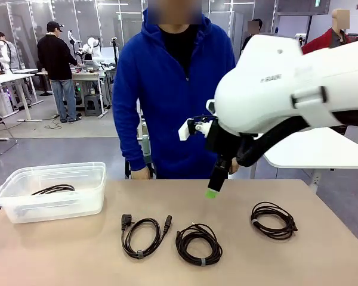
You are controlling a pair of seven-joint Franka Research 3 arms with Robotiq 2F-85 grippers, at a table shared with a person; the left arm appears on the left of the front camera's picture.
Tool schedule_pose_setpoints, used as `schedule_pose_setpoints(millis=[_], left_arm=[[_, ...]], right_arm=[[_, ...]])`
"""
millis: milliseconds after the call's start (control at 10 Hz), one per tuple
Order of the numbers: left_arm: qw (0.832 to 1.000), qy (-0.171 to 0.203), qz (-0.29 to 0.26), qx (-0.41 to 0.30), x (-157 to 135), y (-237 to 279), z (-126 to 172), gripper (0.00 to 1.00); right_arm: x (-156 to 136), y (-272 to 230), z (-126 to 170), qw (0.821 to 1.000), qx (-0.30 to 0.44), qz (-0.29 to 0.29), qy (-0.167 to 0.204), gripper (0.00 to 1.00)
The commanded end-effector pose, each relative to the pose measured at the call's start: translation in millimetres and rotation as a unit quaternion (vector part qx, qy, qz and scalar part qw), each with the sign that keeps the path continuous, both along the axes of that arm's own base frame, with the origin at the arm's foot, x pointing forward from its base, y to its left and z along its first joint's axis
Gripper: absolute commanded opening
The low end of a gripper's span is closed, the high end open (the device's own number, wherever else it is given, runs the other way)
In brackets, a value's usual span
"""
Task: Organize and store the cables.
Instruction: Place the Power Cable into the Organizing box.
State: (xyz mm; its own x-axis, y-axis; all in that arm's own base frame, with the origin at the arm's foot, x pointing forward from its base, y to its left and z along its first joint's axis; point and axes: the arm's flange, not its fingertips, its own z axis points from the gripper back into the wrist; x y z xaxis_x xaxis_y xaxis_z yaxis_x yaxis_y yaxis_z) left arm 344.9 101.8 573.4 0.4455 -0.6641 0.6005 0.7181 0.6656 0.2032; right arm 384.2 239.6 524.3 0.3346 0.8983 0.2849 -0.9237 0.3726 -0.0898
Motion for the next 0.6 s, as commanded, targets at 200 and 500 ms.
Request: schedule_pose_setpoints(millis=[200,500], left_arm=[[1.0,0.001,0.01,0.006,-1,-2,1,1.0],[1.0,0.001,0.01,0.006,-1,-2,1,1.0]], right_arm=[[-24,-62,10,0.998,0.049,-0.037,-0.031,1.0],[-44,-117,23,0.993,0.109,-0.031,-0.039,1.0]])
